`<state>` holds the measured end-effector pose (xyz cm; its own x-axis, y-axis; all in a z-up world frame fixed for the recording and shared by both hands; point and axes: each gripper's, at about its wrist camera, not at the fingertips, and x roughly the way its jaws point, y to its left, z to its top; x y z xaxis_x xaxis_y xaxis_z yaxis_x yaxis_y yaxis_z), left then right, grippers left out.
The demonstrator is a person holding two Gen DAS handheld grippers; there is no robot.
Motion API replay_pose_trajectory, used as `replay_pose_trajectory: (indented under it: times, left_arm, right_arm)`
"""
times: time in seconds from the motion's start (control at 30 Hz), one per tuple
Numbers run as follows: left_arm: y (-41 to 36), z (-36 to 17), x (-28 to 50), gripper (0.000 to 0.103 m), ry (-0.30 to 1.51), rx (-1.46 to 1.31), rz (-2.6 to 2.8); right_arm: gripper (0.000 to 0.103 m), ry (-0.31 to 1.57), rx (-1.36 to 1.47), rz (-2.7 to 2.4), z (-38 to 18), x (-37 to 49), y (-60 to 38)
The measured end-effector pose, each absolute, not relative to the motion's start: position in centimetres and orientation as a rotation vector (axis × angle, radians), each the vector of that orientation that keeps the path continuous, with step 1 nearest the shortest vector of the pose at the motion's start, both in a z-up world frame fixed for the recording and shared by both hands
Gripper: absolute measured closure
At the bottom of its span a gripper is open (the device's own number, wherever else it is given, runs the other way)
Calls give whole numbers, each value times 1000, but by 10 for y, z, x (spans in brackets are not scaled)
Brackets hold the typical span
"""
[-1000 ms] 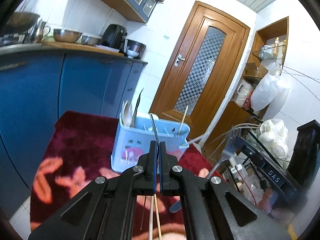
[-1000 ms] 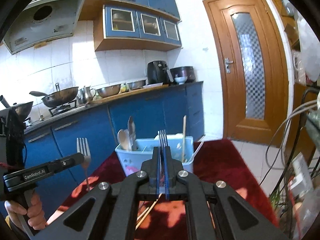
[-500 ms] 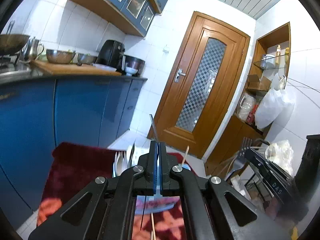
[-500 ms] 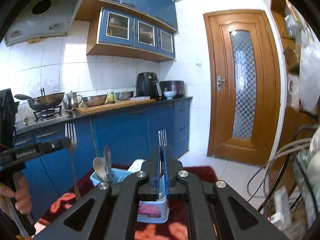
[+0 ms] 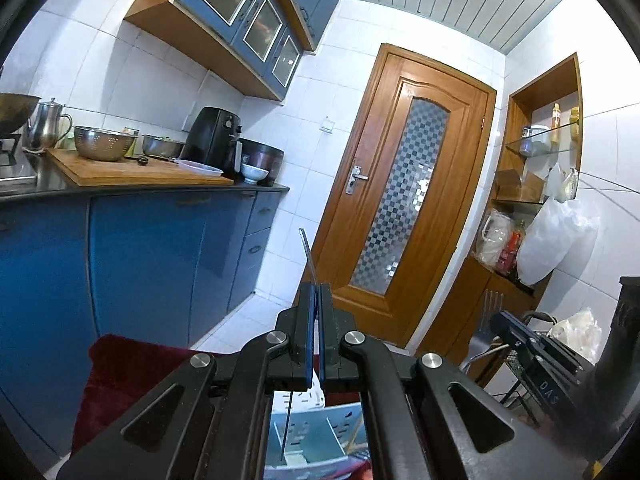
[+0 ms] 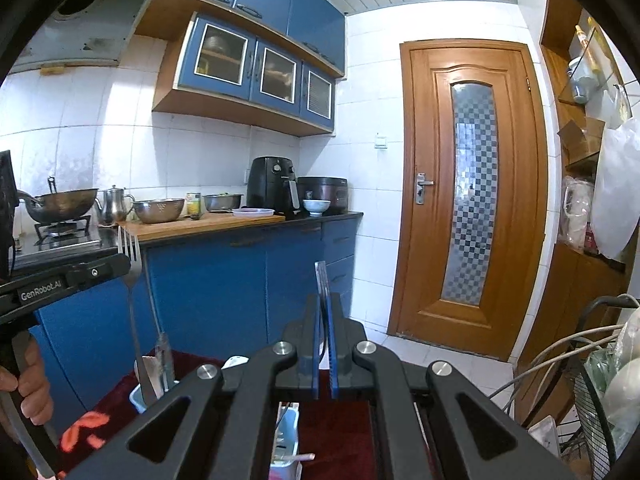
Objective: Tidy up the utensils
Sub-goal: 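Lift both forks and carry them over the holder, then open the left tool releasing its fork in while the right tool releases its fork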
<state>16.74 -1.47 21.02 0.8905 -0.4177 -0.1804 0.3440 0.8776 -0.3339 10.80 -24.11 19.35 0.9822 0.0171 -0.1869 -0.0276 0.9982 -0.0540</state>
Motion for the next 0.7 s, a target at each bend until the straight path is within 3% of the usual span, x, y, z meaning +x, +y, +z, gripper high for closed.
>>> replay_pose_trajectory:
  times: [0.7]
  left_arm:
    - [-26,119,195,103,418,-295,-377]
  right_arm:
    - [97,396,-48,144,129,156,-222]
